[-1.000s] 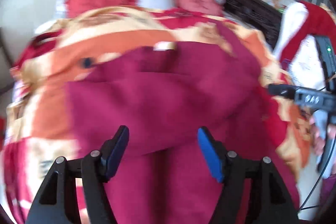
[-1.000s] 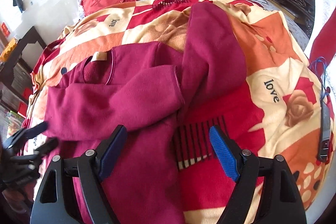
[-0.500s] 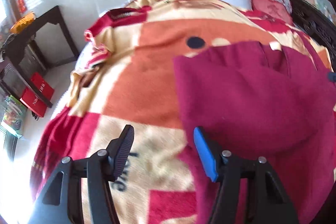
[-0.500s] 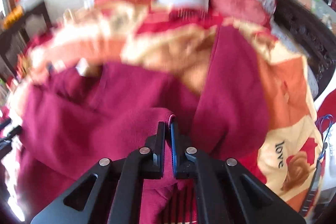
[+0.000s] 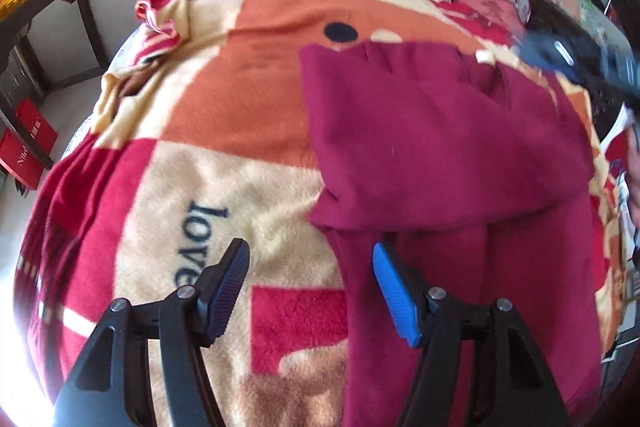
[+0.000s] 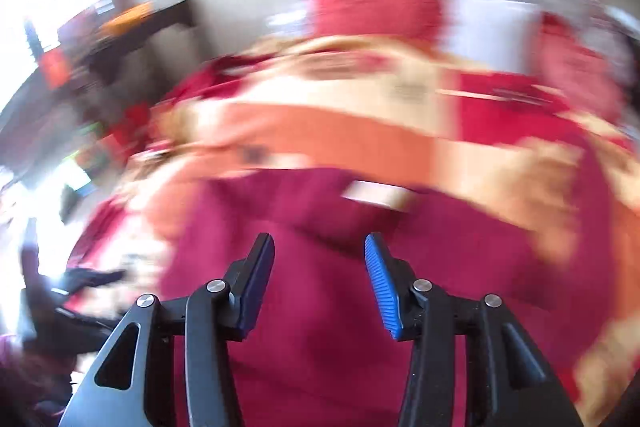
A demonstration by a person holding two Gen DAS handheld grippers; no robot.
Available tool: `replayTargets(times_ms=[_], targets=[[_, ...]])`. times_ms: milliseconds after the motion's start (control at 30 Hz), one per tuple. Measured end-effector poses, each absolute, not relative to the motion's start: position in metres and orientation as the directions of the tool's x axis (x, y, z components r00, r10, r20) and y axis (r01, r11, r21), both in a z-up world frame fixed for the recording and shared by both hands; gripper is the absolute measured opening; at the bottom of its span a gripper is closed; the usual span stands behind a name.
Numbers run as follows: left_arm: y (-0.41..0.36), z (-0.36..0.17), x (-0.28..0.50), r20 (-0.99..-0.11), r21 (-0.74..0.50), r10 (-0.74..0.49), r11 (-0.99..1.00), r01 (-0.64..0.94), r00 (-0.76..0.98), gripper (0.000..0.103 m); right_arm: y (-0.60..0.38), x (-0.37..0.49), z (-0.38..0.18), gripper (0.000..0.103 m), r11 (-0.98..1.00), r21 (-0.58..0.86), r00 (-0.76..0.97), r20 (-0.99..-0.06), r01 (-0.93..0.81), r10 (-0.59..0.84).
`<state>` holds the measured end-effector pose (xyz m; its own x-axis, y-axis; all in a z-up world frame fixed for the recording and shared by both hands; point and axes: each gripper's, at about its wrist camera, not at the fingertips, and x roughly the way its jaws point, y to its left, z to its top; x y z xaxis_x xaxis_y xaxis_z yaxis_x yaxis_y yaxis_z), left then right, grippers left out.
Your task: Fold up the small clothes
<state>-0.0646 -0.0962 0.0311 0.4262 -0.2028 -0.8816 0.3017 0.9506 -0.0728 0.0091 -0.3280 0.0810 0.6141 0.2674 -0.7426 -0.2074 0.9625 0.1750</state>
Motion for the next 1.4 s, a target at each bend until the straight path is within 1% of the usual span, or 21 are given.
replayTargets(times_ms=[33, 100, 233, 267, 300, 367, 500, 533, 600, 667, 767, 867, 900, 1000, 1033, 1100, 1133, 1200, 1300, 1333, 1400], targets=[[-0.097, 0.027, -0.06, -0.883, -0.07, -0.196, 0.953, 0.294, 0.426, 0.068, -0.303, 0.024, 0.076, 0.031, 0.946, 0.18, 0.584, -0.75, -0.27, 0.31], [-0.096, 0.021, -0.053, -0.882, -0.089, -0.203, 0.958, 0.273, 0.426, 0.068, -0.258, 0.051, 0.061, 0.033, 0.923, 0.135, 0.529, -0.785, -0.361, 0.322], [-0.096, 0.019, -0.044, -0.866, -0.106, -0.226, 0.955, 0.278, 0.447, 0.065, -0.206, 0.094, 0.016, 0.032, 0.906, 0.05, 0.441, -0.861, -0.42, 0.252], [-0.096, 0.02, -0.043, -0.865, -0.108, -0.231, 0.952, 0.285, 0.445, 0.058, -0.205, 0.1, 0.009, 0.014, 0.907, 0.047, 0.425, -0.872, -0.419, 0.242], [-0.094, 0.021, -0.041, -0.866, -0.12, -0.245, 0.948, 0.295, 0.436, 0.048, -0.201, 0.104, 0.002, 0.0, 0.904, 0.061, 0.409, -0.877, -0.423, 0.251], [-0.087, 0.028, -0.04, -0.859, -0.163, -0.288, 0.938, 0.308, 0.423, 0.038, -0.199, 0.102, 0.01, 0.0, 0.9, 0.07, 0.439, -0.855, -0.429, 0.276], [-0.067, 0.047, -0.04, -0.835, -0.144, -0.264, 0.951, 0.273, 0.482, 0.038, -0.192, 0.1, 0.033, 0.0, 0.878, 0.167, 0.477, -0.786, -0.448, 0.393], [-0.063, 0.047, -0.038, -0.837, -0.137, -0.253, 0.955, 0.261, 0.486, 0.039, -0.188, 0.103, 0.032, 0.0, 0.878, 0.179, 0.483, -0.777, -0.444, 0.403], [-0.059, 0.043, -0.035, -0.854, -0.136, -0.24, 0.959, 0.247, 0.461, 0.052, -0.177, 0.11, 0.022, 0.0, 0.887, 0.174, 0.483, -0.786, -0.428, 0.387], [-0.056, 0.04, -0.036, -0.866, -0.13, -0.223, 0.965, 0.229, 0.449, 0.058, -0.177, 0.109, 0.012, 0.0, 0.897, 0.202, 0.436, -0.818, -0.392, 0.375], [-0.055, 0.05, -0.045, -0.852, -0.107, -0.207, 0.968, 0.227, 0.481, 0.059, -0.2, 0.081, 0.035, 0.01, 0.898, 0.199, 0.48, -0.789, -0.392, 0.384], [-0.056, 0.068, -0.053, -0.824, -0.078, -0.191, 0.97, 0.228, 0.533, 0.065, -0.252, 0.033, 0.064, 0.013, 0.937, 0.162, 0.557, -0.768, -0.309, 0.317], [-0.058, 0.076, -0.056, -0.81, -0.077, -0.196, 0.97, 0.23, 0.553, 0.068, -0.281, 0.013, 0.07, 0.015, 0.956, 0.15, 0.584, -0.764, -0.253, 0.275], [-0.067, 0.091, -0.053, -0.787, -0.068, -0.193, 0.971, 0.229, 0.586, 0.073, -0.338, -0.024, 0.068, 0.016, 0.994, 0.051, 0.613, -0.783, -0.097, 0.1], [-0.07, 0.095, -0.052, -0.781, -0.064, -0.186, 0.973, 0.22, 0.596, 0.075, -0.363, -0.037, 0.06, 0.016, 1.0, -0.014, 0.601, -0.799, -0.014, -0.003], [-0.077, 0.1, -0.047, -0.77, -0.093, -0.202, 0.974, 0.207, 0.605, 0.08, -0.393, -0.041, 0.042, 0.016, 0.994, -0.073, 0.551, -0.828, 0.08, -0.105], [-0.083, 0.1, -0.044, -0.77, -0.106, -0.215, 0.972, 0.212, 0.6, 0.08, -0.412, -0.04, 0.02, 0.016, 0.986, -0.098, 0.474, -0.867, 0.134, -0.15], [-0.097, 0.094, -0.039, -0.783, -0.116, -0.237, 0.964, 0.241, 0.575, 0.08, -0.436, -0.041, -0.002, 0.016, 0.986, -0.026, 0.398, -0.913, 0.162, -0.089], [-0.12, 0.072, -0.034, -0.821, -0.089, -0.229, 0.956, 0.279, 0.523, 0.08, -0.462, -0.053, 0.024, 0.016, 0.974, 0.129, 0.492, -0.87, 0.187, 0.021], [-0.126, 0.063, -0.032, -0.834, -0.086, -0.229, 0.952, 0.292, 0.502, 0.08, -0.48, -0.055, 0.042, 0.016, 0.961, 0.167, 0.548, -0.836, 0.219, 0.021], [-0.139, 0.044, -0.026, -0.864, -0.058, -0.203, 0.949, 0.308, 0.461, 0.08, -0.509, -0.047, 0.062, 0.023, 0.941, 0.116, 0.573, -0.814, 0.317, -0.092]])
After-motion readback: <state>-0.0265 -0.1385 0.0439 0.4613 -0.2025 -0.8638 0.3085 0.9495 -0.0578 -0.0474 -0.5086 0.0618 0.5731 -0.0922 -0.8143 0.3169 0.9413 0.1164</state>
